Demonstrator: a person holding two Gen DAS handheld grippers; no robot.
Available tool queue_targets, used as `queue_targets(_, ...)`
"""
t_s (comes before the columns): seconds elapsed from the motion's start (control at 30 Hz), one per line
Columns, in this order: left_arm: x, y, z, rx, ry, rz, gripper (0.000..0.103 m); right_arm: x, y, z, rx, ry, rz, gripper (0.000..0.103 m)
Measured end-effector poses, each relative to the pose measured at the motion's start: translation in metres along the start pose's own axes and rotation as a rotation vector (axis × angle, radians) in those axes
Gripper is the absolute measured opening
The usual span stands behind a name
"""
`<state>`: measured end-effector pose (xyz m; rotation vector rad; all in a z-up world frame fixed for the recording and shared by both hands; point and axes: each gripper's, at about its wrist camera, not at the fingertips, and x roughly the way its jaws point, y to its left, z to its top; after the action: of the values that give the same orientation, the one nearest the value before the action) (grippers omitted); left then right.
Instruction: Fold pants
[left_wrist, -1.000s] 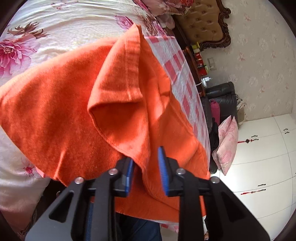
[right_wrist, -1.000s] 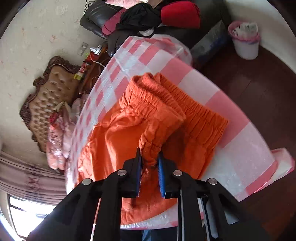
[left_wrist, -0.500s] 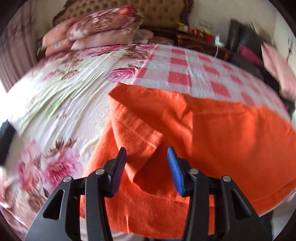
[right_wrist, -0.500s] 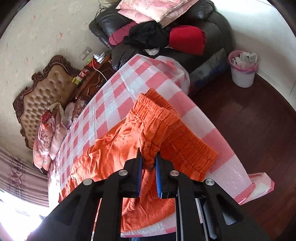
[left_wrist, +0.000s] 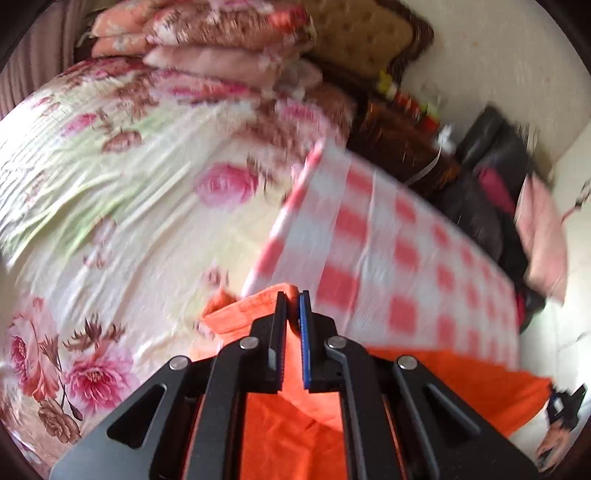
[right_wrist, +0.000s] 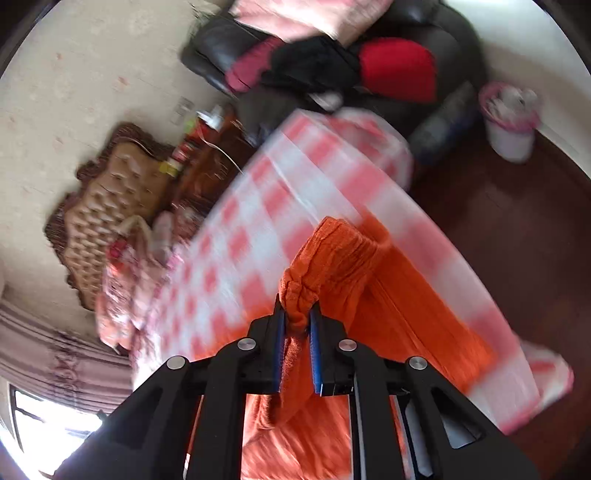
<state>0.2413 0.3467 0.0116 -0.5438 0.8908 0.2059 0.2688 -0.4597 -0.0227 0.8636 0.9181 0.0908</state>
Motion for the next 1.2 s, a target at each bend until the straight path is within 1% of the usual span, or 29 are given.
queue_targets(0.07, -0.032, 0.006, 0.001, -0.038, -0.056, -0.061, 0.006, -0.014, 0.006, 0.01, 0.003, -0.043, 0.02, 0.012)
queue_targets(0.1, -0.043, 0.016, -0.007, -0.073, -0.061, -0.091, 0.006, -0.021, 0.006, 0.009, -0.003, -0.059, 0.026, 0.012)
queue_targets(0.13, -0.051, 0.029, -0.023, -0.108, -0.052, -0.117, 0.006, -0.032, 0.002, 0.004, -0.009, -0.077, 0.023, 0.012)
queue_targets(0.17, -0.053, 0.037, -0.035, -0.123, -0.044, -0.124, 0.006, -0.035, -0.002, 0.001, -0.003, -0.074, 0.017, 0.012)
queue_targets(0.27, -0.047, 0.074, -0.095, -0.192, 0.004, -0.128, 0.006, -0.043, -0.03, -0.021, 0.024, -0.033, -0.03, 0.012)
queue_targets(0.3, -0.041, 0.088, -0.119, -0.22, 0.022, -0.112, 0.006, -0.043, -0.038, -0.029, 0.023, -0.023, -0.052, 0.012)
queue_targets(0.37, -0.029, 0.116, -0.16, -0.295, 0.061, -0.105, 0.006, -0.036, -0.059, -0.051, 0.039, 0.022, -0.122, 0.011)
queue_targets(0.4, -0.023, 0.127, -0.173, -0.321, 0.072, -0.105, 0.006, -0.033, -0.066, -0.056, 0.052, 0.037, -0.133, 0.011)
queue_targets(0.43, -0.015, 0.137, -0.184, -0.352, 0.091, -0.101, 0.006, -0.029, -0.079, -0.064, 0.071, 0.055, -0.169, 0.011)
queue_targets(0.5, -0.007, 0.148, -0.191, -0.376, 0.106, -0.11, 0.006, -0.021, -0.089, -0.071, 0.074, 0.075, -0.222, 0.011)
queue_targets(0.53, -0.01, 0.148, -0.187, -0.375, 0.096, -0.122, 0.006, -0.014, -0.093, -0.073, 0.074, 0.095, -0.25, 0.011)
queue_targets(0.57, -0.018, 0.146, -0.183, -0.366, 0.073, -0.144, 0.006, -0.011, -0.094, -0.074, 0.075, 0.107, -0.266, 0.011)
queue_targets(0.6, -0.036, 0.14, -0.176, -0.342, 0.026, -0.162, 0.006, -0.011, -0.092, -0.075, 0.072, 0.106, -0.267, 0.011)
queue_targets(0.63, -0.052, 0.136, -0.173, -0.319, -0.014, -0.162, 0.006, -0.02, -0.085, -0.074, 0.068, 0.089, -0.24, 0.011)
queue_targets(0.7, -0.073, 0.135, -0.175, -0.315, -0.056, -0.172, 0.006, -0.033, -0.075, -0.072, 0.068, 0.063, -0.178, 0.011)
queue_targets(0.73, -0.073, 0.138, -0.182, -0.318, -0.053, -0.153, 0.006, -0.038, -0.07, -0.074, 0.059, 0.055, -0.174, 0.011)
queue_targets(0.77, -0.066, 0.141, -0.186, -0.317, -0.03, -0.13, 0.006, -0.038, -0.066, -0.076, 0.038, 0.055, -0.197, 0.011)
queue_targets(0.8, -0.052, 0.149, -0.196, -0.327, 0.008, -0.115, 0.006, -0.032, -0.065, -0.081, 0.003, 0.069, -0.251, 0.011)
queue_targets(0.83, -0.038, 0.157, -0.206, -0.347, 0.041, -0.108, 0.006, -0.026, -0.065, -0.083, -0.015, 0.082, -0.284, 0.011)
queue_targets(0.87, -0.027, 0.162, -0.212, -0.348, 0.058, -0.1, 0.006, -0.015, -0.065, -0.088, -0.053, 0.104, -0.346, 0.011)
queue_targets(0.93, -0.031, 0.161, -0.212, -0.324, 0.029, -0.096, 0.006, 0.001, -0.063, -0.094, -0.111, 0.124, -0.434, 0.011)
queue_targets(0.97, -0.04, 0.159, -0.208, -0.313, 0.001, -0.112, 0.006, 0.003, -0.06, -0.096, -0.128, 0.123, -0.451, 0.011)
queue_targets(1.0, -0.052, 0.156, -0.202, -0.294, -0.036, -0.121, 0.006, 0.001, -0.054, -0.096, -0.139, 0.119, -0.446, 0.011)
queue_targets(1.03, -0.06, 0.155, -0.197, -0.285, -0.058, -0.119, 0.006, -0.006, -0.044, -0.097, -0.16, 0.102, -0.419, 0.011)
queue_targets(1.07, -0.061, 0.158, -0.197, -0.289, -0.059, -0.111, 0.006, -0.011, -0.035, -0.097, -0.182, 0.086, -0.406, 0.011)
queue_targets(1.1, -0.054, 0.163, -0.2, -0.298, -0.034, -0.099, 0.006, -0.014, -0.03, -0.097, -0.195, 0.076, -0.405, 0.011)
queue_targets(1.13, -0.044, 0.168, -0.206, -0.307, 0.001, -0.087, 0.006, -0.013, -0.028, -0.099, -0.205, 0.079, -0.423, 0.011)
queue_targets(1.17, -0.03, 0.175, -0.214, -0.327, 0.051, -0.087, 0.006, -0.007, -0.029, -0.101, -0.216, 0.093, -0.455, 0.011)
queue_targets(1.2, -0.023, 0.179, -0.221, -0.335, 0.067, -0.087, 0.007, 0.001, -0.033, -0.103, -0.229, 0.107, -0.5, 0.011)
